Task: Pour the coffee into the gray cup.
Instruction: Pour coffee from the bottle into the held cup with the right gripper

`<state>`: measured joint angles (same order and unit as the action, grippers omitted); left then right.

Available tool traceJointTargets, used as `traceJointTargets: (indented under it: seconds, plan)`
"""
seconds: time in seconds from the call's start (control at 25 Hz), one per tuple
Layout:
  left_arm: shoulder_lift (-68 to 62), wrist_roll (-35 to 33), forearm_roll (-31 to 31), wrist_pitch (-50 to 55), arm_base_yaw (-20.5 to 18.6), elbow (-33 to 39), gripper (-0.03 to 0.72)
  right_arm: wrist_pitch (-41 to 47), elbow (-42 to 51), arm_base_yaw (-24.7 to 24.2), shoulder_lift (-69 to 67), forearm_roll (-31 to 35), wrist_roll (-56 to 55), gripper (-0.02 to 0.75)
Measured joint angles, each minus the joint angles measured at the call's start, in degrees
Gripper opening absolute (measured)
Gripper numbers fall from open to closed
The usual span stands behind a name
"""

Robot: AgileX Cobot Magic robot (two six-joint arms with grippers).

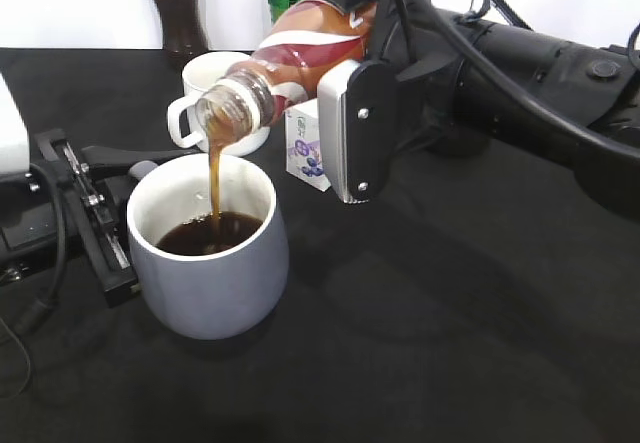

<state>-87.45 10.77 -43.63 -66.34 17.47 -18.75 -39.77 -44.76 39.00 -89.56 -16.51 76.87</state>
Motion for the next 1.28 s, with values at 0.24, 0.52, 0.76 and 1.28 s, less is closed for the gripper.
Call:
traceJointTargets:
  seconds: [0.24, 0.52, 0.76, 1.28]
  plan:
    - [0.0, -0.2, -0.1, 0.1, 0.0, 0.0, 0.081, 0.0, 0.0, 0.0, 0.0, 0.0, 0.3, 0.532]
    - [0.0, -0.2, -0.3, 0.4, 0.0, 0.0, 0.081, 0.0, 0.0, 0.0, 0.0, 0.0, 0.8, 0.532]
    - [0.0, -0.2, -0.3, 0.4, 0.0, 0.0, 0.081, 0.0, 0.0, 0.0, 0.0, 0.0, 1.4, 0.532]
    - [0.0, -0.2, -0.3, 0.4, 0.0, 0.0, 0.081, -0.9, -0.1, 0.0, 0.0, 0.7, 1.8, 0.532]
